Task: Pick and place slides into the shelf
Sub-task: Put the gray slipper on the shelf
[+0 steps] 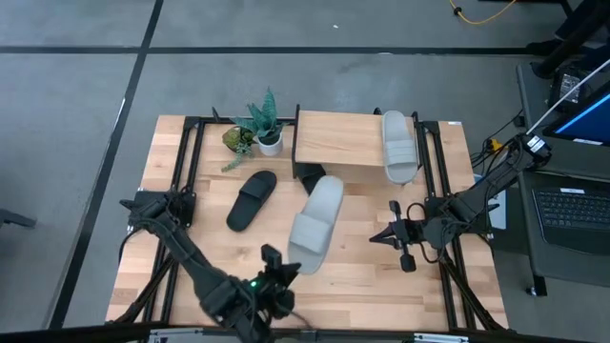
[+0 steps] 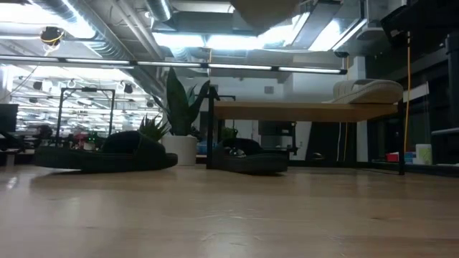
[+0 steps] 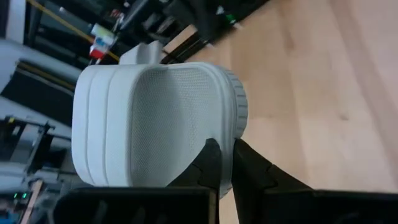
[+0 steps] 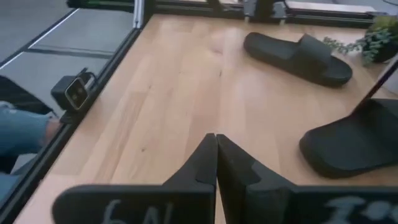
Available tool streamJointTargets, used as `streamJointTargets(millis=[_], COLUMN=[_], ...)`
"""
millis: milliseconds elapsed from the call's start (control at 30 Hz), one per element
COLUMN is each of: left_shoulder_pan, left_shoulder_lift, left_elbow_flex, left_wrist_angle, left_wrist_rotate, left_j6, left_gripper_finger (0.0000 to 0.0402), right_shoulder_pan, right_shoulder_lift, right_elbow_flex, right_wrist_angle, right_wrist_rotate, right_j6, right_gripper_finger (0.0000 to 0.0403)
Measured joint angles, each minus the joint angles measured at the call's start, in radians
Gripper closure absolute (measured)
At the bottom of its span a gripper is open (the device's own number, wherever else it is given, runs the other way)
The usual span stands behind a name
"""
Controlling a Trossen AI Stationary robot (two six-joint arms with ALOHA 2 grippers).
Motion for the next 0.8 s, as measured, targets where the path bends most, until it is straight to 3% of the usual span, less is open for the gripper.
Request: streamJointTargets(millis=[200,433,800], left_shoulder_pan=[0.095,0.219,0.418], left_shoulder_lift=[0.0,0.0,0.0], left_elbow_flex=[0.005,0.005,0.005], left_wrist_angle=[-0.001,0.017,0.336], left_wrist_rotate=[0.014,0.105,0.23], left_j6=[0.07,0.174,0.549], left_gripper_finger=[0.039,0.039,0.039], right_shoulder_pan=[0.063,0.129,0.152], right_shoulder_lift=[-0.033,-0.222,-0.419], right_elbow_flex=[0.0,0.0,0.0], right_wrist_angle=[-0.013,-0.174,-0.434], right_wrist_rotate=[0.017,0.181,0.209], right_j6=[-0.084,-0.041,0.023], right_gripper_finger=[0.0399,0.0399,0.0399])
